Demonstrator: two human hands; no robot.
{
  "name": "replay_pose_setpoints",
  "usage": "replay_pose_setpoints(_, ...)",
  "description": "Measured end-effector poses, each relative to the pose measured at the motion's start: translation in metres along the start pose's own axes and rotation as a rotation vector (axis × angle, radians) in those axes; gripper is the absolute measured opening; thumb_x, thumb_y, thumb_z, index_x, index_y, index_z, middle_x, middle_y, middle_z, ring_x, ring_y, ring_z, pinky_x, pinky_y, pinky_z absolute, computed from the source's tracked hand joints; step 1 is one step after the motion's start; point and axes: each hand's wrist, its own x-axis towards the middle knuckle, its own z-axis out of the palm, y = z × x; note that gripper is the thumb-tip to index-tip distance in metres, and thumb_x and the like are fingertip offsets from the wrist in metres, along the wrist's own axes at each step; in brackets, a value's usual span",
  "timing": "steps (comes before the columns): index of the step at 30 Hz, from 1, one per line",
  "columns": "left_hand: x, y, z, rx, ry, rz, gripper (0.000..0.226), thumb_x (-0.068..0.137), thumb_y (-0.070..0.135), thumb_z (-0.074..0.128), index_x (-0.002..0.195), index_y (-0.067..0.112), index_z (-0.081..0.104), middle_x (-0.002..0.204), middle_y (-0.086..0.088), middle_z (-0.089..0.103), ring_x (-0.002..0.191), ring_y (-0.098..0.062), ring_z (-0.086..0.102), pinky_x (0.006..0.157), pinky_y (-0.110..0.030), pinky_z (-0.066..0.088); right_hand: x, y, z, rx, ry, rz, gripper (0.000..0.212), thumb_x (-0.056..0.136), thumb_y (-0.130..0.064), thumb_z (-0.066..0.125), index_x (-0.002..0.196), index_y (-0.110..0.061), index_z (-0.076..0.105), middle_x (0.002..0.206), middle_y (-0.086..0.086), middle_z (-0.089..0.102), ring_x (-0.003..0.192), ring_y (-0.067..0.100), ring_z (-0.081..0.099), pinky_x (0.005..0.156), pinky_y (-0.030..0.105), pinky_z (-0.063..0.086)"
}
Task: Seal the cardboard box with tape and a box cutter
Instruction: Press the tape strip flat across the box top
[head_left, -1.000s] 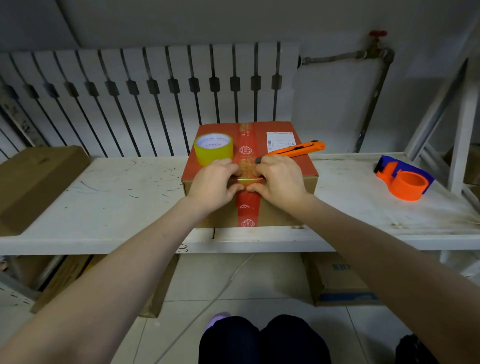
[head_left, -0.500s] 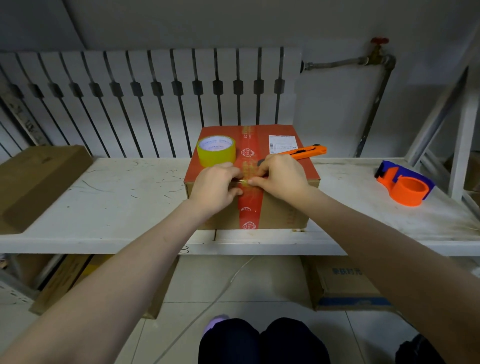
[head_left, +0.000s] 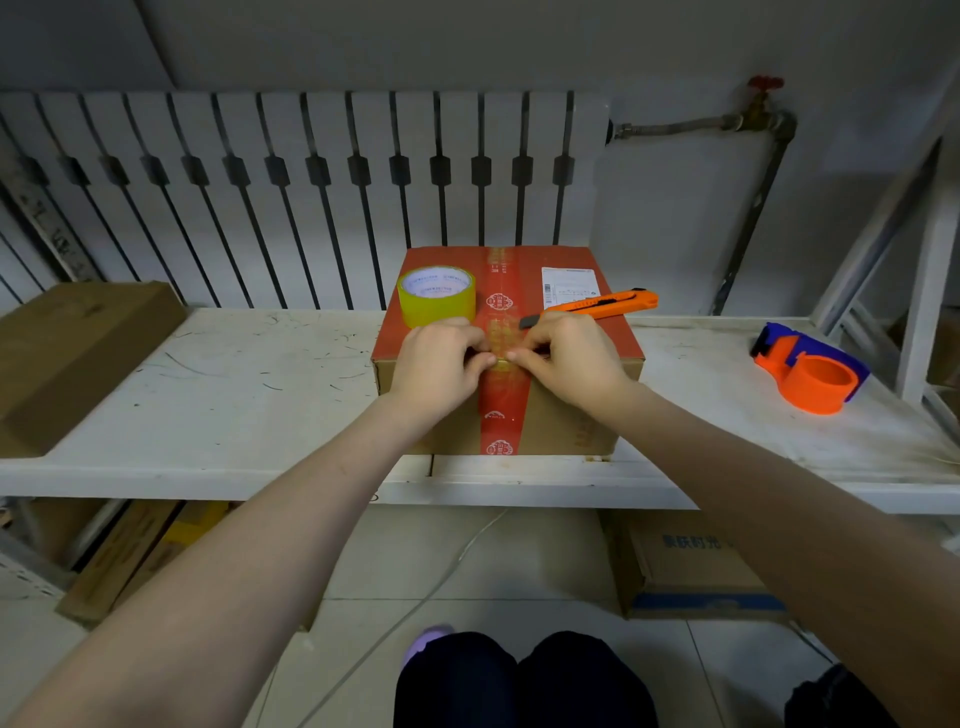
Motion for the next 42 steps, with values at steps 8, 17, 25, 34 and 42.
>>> replay_pose_setpoints(8,0.011,0.004,-0.009,0.082,-0.105,-0.041,0.02,0.081,0.034,0.067,0.093,0.018,0.07,0.096,0.0,0.067,0.092,-0.024,0.06,0.08,-0.035,0.044,0.028,-0.019,-0.01,-0.037,-0.169,0.295,0.027,0.07,-0.042,0.078,0.08,-0.018,0.07,0.085,-0.001,0.067,0.079,0.019,0.064,0.07,0.039,0.057)
replay_pose_setpoints(17,0.002,0.008,-0.007,0.127,-0.107,-0.029,0.033,0.07,0.029,0.078,0.098,0.016,0.066,0.098,-0.001,0.064,0.096,-0.027,0.061,0.079,-0.035,0.044,0.024,-0.035,-0.015,-0.174,-0.115,0.314,0.047,0.066,-0.052,0.072,0.094,-0.016,0.058,0.089,0.003,0.063,0.083,0.025,0.062,0.066,0.034,0.051)
replay_pose_setpoints(25,0.001,0.006,-0.007,0.126,-0.109,-0.01,0.035,0.07,0.026,0.077,0.102,0.017,0.066,0.099,-0.001,0.065,0.097,-0.025,0.061,0.08,-0.035,0.045,-0.001,-0.007,-0.003,-0.334,-0.05,-0.095,0.031,0.078,-0.045,0.067,0.091,-0.018,0.065,0.095,0.001,0.061,0.092,0.022,0.058,0.065,0.032,0.047)
replay_pose_setpoints(34,-0.002,0.003,-0.001,0.119,-0.067,-0.003,0.027,0.076,0.033,0.065,0.098,0.018,0.065,0.094,0.001,0.061,0.1,-0.022,0.057,0.077,-0.032,0.033,-0.006,0.004,0.014,-0.296,0.135,-0.153,0.037,0.069,-0.049,0.073,0.082,-0.014,0.071,0.088,0.004,0.067,0.086,0.025,0.061,0.075,0.037,0.044)
replay_pose_setpoints(42,-0.001,0.003,0.003,0.072,-0.036,-0.035,0.022,0.07,0.025,0.063,0.091,0.017,0.065,0.088,0.002,0.059,0.096,-0.023,0.057,0.077,-0.033,0.034,-0.011,0.016,0.003,-0.164,0.044,-0.2,0.029,0.078,-0.027,0.069,0.105,-0.019,0.071,0.106,0.002,0.067,0.1,0.021,0.059,0.089,0.036,0.04)
